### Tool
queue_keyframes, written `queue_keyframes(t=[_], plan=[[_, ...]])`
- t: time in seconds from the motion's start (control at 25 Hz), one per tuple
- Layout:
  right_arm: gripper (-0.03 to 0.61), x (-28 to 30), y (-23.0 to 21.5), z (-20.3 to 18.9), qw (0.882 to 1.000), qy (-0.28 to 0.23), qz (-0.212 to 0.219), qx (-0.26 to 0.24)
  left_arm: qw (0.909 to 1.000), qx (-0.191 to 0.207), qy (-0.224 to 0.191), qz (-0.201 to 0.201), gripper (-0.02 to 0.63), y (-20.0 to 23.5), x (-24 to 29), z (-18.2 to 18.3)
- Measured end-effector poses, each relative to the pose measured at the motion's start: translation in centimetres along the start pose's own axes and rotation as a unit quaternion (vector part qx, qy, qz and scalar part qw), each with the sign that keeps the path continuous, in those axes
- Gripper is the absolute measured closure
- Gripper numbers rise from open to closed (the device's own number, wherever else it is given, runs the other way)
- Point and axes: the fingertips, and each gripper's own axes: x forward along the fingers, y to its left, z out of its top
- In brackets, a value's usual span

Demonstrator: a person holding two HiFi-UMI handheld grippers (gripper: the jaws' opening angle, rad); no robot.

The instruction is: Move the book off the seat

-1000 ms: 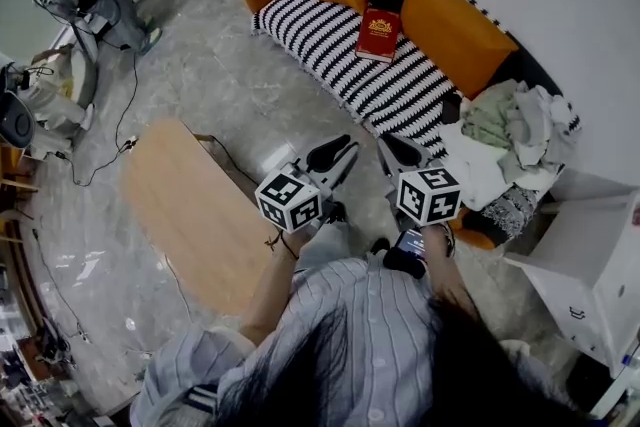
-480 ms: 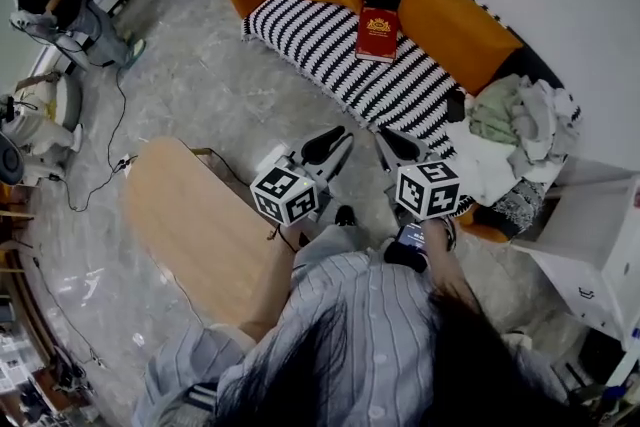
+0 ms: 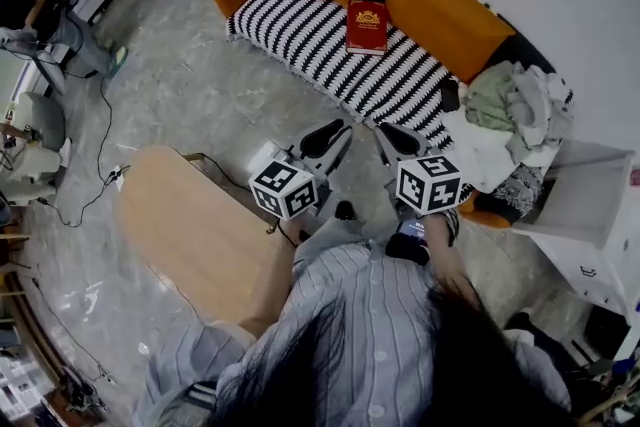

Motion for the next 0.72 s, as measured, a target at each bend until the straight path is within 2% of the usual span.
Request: queue_keyframes(t=[0.32, 0.72], plan=[[0.522, 0.9, -1.3, 0.1, 1.000, 0.009, -0.009, 0.005, 0.9999, -0.014, 0.007, -0.002, 0.525, 1.0, 0.9, -0.4], [0.520, 3.7, -5.1, 1.8, 1.000, 0.019, -0.001, 0.018, 0.9994, -0.026, 0.012, 0.022, 0.525, 4.4, 4.5, 0.2]])
